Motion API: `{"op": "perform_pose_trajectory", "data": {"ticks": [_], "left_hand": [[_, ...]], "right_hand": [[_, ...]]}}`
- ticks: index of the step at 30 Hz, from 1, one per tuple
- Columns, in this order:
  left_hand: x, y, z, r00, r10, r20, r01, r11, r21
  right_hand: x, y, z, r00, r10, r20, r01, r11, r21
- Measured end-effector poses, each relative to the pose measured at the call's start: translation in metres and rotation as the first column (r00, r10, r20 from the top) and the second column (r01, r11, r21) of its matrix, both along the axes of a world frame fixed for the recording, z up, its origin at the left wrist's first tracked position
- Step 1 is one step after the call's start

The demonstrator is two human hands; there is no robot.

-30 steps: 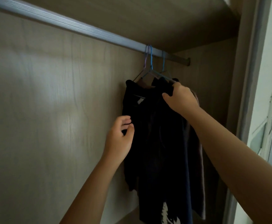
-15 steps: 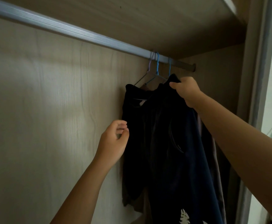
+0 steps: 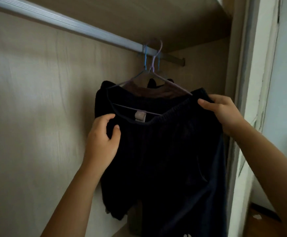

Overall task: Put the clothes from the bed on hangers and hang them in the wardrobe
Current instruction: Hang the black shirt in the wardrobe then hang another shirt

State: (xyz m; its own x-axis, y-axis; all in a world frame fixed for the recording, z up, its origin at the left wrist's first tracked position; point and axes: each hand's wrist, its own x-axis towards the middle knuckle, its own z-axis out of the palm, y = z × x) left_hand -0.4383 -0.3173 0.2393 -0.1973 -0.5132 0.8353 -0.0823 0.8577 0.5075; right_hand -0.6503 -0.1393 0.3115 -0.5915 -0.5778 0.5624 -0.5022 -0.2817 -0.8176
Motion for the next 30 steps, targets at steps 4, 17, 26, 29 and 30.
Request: {"op": "perform_pose_trajectory", "data": {"ticks": [4,17,26,29,30], "left_hand": [[-0.018,0.002,-0.004,1.000,0.017,-0.001,-0.017,0.991,-0.134],[-0.084,0.018,-0.102,0.869,-0.365,0.333,0.391,0.920,-0.013],[-0.130,0.066,-0.168,0.593,-0.598,0.539,0.561,0.787,0.255],[-0.141,0.091,-0.195,0.445,-0.655,0.611,0.626,0.716,0.311],[-0.143,0.101,-0.204,0.389,-0.685,0.616,0.651,0.678,0.342]], "right_hand": [[-0.016,0.042,-0.042,0.999,0.002,0.036,-0.005,0.998,0.067],[-0.011,0.199,-0.130,0.982,-0.177,0.070,0.159,0.966,0.205],[0.051,0.294,-0.171,0.844,-0.529,0.092,0.467,0.808,0.360],[0.079,0.317,-0.189,0.750,-0.661,0.005,0.581,0.662,0.473],[0.089,0.325,-0.195,0.719,-0.694,-0.026,0.608,0.611,0.506]]}}
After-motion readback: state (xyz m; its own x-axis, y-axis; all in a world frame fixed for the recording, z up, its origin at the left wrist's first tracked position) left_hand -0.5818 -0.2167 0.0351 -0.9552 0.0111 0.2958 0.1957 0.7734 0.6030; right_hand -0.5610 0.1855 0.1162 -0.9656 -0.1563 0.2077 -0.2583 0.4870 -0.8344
